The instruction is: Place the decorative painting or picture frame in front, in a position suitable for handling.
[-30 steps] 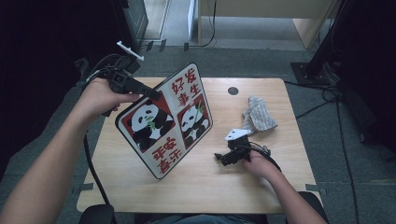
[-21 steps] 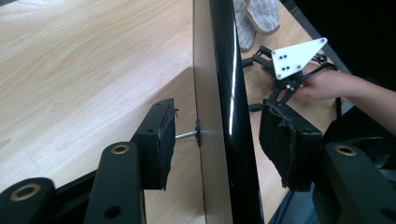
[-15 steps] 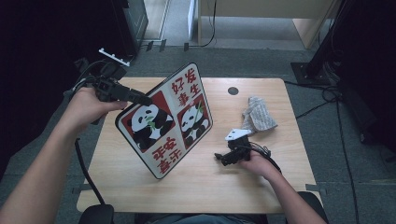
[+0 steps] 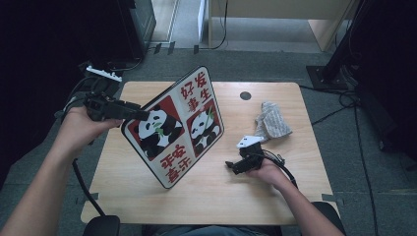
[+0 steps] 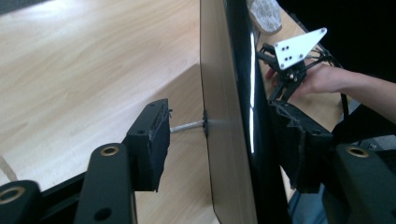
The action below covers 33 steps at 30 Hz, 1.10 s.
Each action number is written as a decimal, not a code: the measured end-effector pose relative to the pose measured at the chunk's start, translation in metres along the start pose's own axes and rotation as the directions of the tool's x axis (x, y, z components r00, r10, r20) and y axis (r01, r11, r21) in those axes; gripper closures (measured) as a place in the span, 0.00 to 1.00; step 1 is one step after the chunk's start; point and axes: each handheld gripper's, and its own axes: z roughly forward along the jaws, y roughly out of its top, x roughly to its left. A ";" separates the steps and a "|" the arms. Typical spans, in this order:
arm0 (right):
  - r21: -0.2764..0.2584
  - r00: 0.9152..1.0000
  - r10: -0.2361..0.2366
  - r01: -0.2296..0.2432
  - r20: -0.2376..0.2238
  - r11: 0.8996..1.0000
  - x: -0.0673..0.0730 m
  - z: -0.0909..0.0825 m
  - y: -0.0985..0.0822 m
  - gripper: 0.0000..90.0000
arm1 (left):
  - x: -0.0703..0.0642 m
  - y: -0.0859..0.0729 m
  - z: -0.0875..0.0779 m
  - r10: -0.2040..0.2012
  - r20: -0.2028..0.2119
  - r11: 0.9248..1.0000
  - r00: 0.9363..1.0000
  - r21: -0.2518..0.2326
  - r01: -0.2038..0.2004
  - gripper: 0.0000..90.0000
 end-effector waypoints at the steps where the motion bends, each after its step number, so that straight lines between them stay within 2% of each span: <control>1: 0.000 1.000 0.000 0.000 0.000 1.000 0.000 0.000 0.000 0.00 | 0.000 -0.002 0.000 0.004 -0.004 1.000 1.000 -0.001 -0.004 0.43; 4: 0.000 1.000 0.000 0.000 0.001 1.000 0.000 0.000 0.000 0.00 | -0.002 -0.008 -0.001 0.010 -0.001 1.000 1.000 -0.005 -0.011 0.43; 10: 0.000 1.000 0.000 0.000 0.001 1.000 0.000 0.000 0.000 0.00 | 0.000 -0.024 -0.001 -0.007 0.005 1.000 1.000 -0.030 0.007 0.43; 15: -0.001 1.000 0.002 -0.002 0.001 1.000 0.000 0.000 0.000 0.00 | -0.003 -0.035 0.001 0.013 0.005 0.999 1.000 -0.033 -0.013 0.42; 19: 0.000 1.000 0.004 -0.004 0.002 1.000 0.000 0.001 0.000 0.00 | -0.007 -0.043 0.002 0.010 0.009 0.999 1.000 -0.038 -0.009 0.42; 24: -0.001 1.000 0.008 -0.008 0.007 1.000 0.001 0.000 0.000 0.00 | -0.010 -0.057 0.007 -0.004 0.001 0.999 1.000 -0.045 0.004 0.40; 28: 0.001 1.000 -0.001 0.001 0.000 1.000 0.000 0.000 0.000 0.00 | -0.011 -0.070 0.012 0.009 -0.006 0.998 1.000 -0.058 -0.010 0.39; 33: 0.014 1.000 -0.011 0.011 -0.006 1.000 -0.001 0.000 0.002 0.00 | -0.011 -0.085 0.020 0.012 0.006 0.998 1.000 -0.067 -0.011 0.39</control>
